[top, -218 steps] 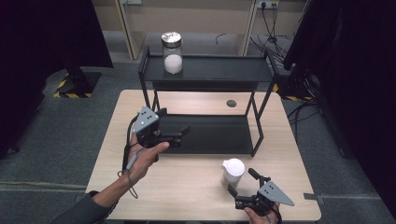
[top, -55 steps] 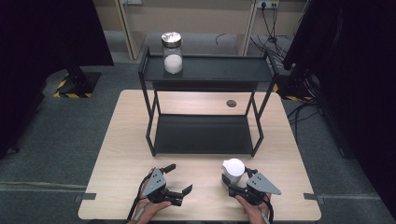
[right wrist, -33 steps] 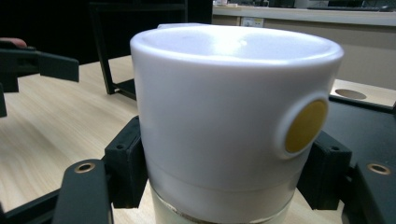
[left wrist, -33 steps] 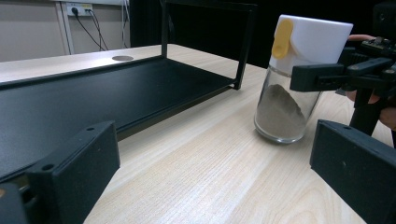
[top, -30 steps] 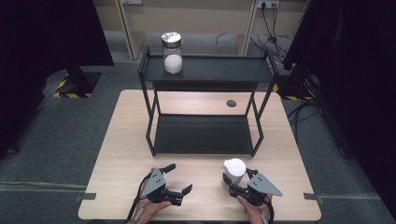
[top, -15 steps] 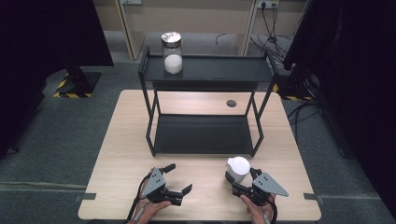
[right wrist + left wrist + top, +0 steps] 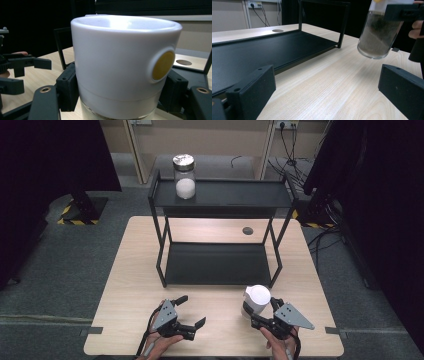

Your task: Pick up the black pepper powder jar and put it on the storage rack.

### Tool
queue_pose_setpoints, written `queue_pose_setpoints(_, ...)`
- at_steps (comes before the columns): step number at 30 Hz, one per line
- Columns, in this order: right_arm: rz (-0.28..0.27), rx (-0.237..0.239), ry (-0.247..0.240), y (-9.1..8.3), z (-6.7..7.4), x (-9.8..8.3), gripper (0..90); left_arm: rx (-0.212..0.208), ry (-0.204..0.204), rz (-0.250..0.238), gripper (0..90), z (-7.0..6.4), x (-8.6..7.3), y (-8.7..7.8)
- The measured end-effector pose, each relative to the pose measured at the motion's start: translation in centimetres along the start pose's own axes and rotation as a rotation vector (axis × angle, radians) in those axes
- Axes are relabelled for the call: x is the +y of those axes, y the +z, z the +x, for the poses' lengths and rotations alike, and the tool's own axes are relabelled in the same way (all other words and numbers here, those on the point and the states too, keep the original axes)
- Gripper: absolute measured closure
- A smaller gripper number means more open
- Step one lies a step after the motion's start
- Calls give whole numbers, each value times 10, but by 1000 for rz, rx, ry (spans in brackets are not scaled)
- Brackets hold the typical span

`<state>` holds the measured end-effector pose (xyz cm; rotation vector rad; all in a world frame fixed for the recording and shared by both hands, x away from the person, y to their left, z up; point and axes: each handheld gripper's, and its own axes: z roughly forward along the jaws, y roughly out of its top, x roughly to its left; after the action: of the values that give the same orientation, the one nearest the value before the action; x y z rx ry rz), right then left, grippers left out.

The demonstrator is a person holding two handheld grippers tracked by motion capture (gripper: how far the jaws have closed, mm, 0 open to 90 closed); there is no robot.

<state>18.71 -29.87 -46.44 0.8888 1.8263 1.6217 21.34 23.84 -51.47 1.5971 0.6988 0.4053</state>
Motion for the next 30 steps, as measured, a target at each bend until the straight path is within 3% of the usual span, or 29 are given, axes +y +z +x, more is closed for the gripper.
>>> queue_pose_setpoints(5,-14,10,15,1,-3,11,307,1,0,0,3,0,0,0)
queue_pose_setpoints(20,-28,26,-16,13,-3,54,307,3,-2,0,2,1,0,0)
queue_pose_setpoints(30,-19,63,-51,29,0,82,308,4,-2,-2,3,1,0,-1)
